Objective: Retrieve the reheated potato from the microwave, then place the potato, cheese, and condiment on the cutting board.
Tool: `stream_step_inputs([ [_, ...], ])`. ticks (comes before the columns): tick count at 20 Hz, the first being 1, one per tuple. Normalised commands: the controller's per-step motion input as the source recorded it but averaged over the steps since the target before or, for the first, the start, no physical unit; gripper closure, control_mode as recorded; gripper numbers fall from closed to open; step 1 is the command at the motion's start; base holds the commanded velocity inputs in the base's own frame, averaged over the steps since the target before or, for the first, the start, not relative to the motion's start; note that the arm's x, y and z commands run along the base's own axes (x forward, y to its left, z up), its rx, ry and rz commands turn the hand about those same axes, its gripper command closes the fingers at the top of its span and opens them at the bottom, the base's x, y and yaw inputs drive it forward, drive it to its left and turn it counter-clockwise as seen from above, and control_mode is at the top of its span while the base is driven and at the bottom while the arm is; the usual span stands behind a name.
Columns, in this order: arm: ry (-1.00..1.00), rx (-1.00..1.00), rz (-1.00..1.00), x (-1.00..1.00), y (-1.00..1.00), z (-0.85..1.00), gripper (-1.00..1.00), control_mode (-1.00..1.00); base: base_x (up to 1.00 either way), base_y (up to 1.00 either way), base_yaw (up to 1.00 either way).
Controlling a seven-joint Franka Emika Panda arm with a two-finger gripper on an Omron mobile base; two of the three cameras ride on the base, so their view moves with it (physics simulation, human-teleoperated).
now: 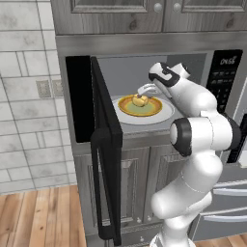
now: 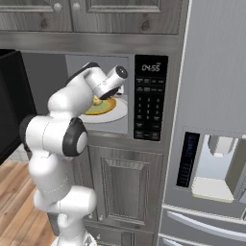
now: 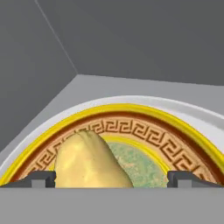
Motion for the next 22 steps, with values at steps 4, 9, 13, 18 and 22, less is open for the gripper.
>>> stream_step_inputs([
  [4,0.0,0.0,0.06,0.44,0.0,-0.01,-1.0,-1.0,0.0,0.0,0.0],
  [9,0.0,0.0,0.07,0.04,0.09,-0.06,-1.0,-1.0,0.0,0.0,0.0],
  [13,0.0,0.0,0.02,-0.05,0.23,-0.23,-1.0,-1.0,0.0,0.0,0.0],
  [18,0.0,0.0,0.0,0.0,0.21,-0.22,-1.0,-1.0,0.0,0.0,0.0],
  [22,0.0,0.0,0.0,0.06,0.02,-0.13,-1.0,-1.0,0.0,0.0,0.0],
])
